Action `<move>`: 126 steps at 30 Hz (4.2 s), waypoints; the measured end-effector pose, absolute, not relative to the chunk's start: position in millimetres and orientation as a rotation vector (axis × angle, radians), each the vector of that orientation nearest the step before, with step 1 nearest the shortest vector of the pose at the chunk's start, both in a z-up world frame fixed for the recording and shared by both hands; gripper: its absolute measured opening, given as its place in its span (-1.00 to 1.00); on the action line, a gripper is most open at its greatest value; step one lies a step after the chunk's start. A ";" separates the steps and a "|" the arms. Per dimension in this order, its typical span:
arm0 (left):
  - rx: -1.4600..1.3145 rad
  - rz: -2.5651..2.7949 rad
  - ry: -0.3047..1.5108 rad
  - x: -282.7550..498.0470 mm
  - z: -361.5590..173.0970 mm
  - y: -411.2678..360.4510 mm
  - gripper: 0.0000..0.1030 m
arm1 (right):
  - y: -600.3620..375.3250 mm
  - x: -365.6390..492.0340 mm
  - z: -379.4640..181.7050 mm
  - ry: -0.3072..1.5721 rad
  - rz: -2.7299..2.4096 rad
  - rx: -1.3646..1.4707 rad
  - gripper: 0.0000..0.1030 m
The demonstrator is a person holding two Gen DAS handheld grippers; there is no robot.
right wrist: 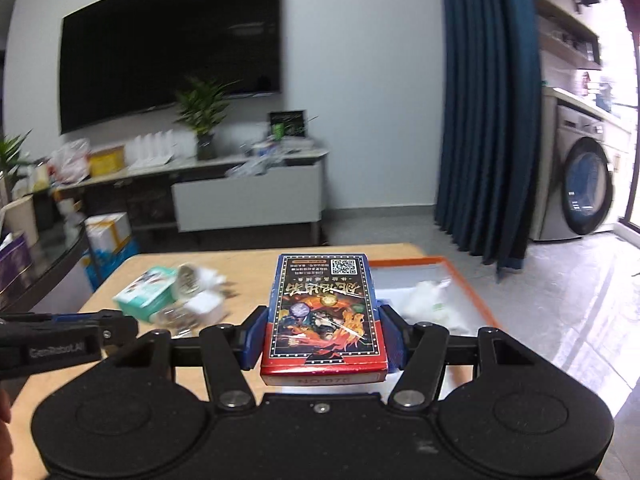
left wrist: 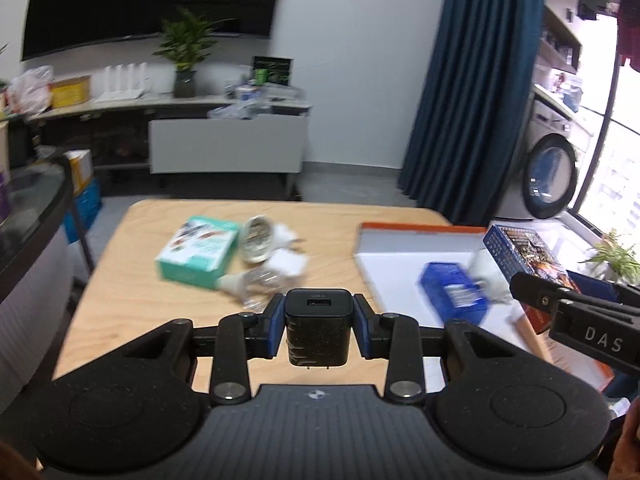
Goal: Organize rigid objects
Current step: 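Carry the black charger and card-game box over the open white box with both tools, then lower the card-game box into the box with the right tool while the left releases the charger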
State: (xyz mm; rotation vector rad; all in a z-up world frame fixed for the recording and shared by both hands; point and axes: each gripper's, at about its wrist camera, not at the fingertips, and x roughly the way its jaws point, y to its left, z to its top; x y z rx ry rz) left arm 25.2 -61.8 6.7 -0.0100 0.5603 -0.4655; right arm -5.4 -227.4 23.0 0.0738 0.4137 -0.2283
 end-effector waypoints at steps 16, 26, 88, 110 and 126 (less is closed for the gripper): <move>-0.006 -0.593 0.530 52.3 42.3 -184.5 -0.30 | -349.7 -24.5 35.4 0.364 -0.317 0.175 0.37; 0.031 -0.551 0.584 60.1 37.3 -201.7 -0.30 | -368.6 -3.1 37.1 0.393 -0.252 0.175 0.38; 0.027 -0.553 0.685 70.1 17.0 -206.1 -0.30 | -360.2 21.0 14.5 0.493 -0.240 0.159 0.38; 0.031 -0.551 0.693 71.7 14.7 -207.8 -0.30 | -365.9 27.2 8.1 0.516 -0.236 0.161 0.38; 0.035 -0.548 0.707 79.9 8.5 -204.4 -0.30 | -369.7 38.3 -1.6 0.563 -0.234 0.175 0.38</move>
